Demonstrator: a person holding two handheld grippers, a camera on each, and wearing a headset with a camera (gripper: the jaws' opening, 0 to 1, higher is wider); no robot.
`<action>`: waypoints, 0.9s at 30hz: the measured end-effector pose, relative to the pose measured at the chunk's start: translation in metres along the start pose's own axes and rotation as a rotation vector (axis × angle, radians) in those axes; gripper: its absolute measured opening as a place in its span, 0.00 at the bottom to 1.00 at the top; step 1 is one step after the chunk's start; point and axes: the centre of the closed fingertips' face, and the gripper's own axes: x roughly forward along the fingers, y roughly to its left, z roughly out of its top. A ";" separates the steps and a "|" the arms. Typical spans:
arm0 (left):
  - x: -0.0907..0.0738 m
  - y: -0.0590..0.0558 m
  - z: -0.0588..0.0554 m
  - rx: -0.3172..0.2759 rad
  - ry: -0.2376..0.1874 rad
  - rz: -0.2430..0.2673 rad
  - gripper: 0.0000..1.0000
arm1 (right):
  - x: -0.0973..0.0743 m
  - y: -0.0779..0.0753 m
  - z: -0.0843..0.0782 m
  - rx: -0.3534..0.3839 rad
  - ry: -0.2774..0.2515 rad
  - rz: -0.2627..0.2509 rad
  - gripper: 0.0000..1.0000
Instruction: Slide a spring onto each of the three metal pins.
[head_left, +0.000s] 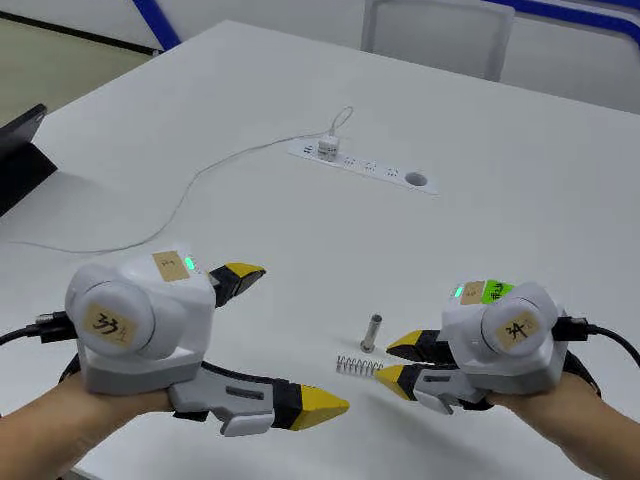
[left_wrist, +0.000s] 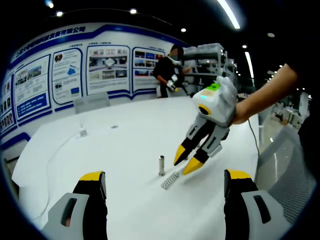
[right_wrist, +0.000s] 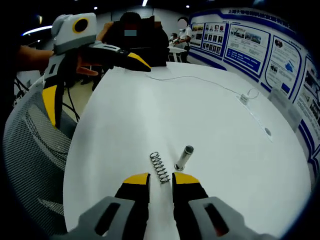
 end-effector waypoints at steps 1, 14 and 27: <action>0.000 0.001 -0.001 -0.001 0.002 0.002 1.00 | 0.003 0.000 -0.001 -0.001 0.007 0.004 0.18; 0.003 -0.004 -0.016 -0.009 0.042 -0.016 1.00 | 0.020 -0.001 -0.010 0.013 0.044 0.031 0.18; 0.005 -0.004 -0.002 -0.037 0.005 -0.028 0.99 | 0.022 0.008 -0.016 0.005 0.057 0.101 0.12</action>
